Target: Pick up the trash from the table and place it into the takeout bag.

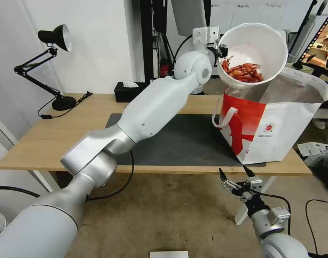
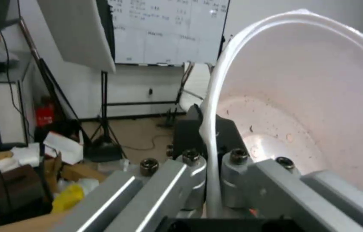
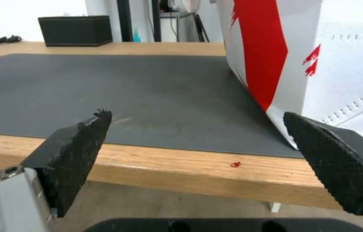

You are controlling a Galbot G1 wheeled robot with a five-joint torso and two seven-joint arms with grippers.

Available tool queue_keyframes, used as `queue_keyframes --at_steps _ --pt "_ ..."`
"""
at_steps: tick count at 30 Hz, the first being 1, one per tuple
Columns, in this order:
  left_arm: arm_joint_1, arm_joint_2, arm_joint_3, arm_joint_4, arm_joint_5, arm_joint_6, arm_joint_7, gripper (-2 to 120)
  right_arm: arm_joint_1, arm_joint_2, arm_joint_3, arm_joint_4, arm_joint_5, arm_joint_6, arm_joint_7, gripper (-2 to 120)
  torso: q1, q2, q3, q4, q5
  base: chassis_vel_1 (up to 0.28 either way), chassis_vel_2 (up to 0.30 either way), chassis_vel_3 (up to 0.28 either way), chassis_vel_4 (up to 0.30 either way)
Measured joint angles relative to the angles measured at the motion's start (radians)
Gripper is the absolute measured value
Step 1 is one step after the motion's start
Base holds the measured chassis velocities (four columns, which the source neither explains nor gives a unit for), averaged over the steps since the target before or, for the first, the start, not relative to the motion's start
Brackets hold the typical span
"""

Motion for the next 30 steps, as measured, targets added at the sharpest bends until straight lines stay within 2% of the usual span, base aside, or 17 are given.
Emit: queue_keyframes --at_steps 6,18,30 --pt "0.015 0.0 0.042 -0.041 0.003 -0.023 0.009 0 0.0 0.0 0.0 0.0 0.0 0.0 0.0 100 0.0 0.0 0.0 -0.0003 0.0 0.0 0.0 0.0 0.0" --pt "0.036 0.001 0.12 -0.055 0.052 -0.035 0.02 0 0.0 0.0 0.0 0.0 0.0 0.0 0.0 100 0.0 0.0 0.0 -0.0002 0.0 0.0 0.0 0.0 0.0" --pt "0.059 0.001 0.142 -0.062 0.076 -0.032 0.017 0 0.0 0.0 0.0 0.0 0.0 0.0 0.0 100 0.0 0.0 0.0 -0.0001 0.0 0.0 0.0 0.0 0.0"
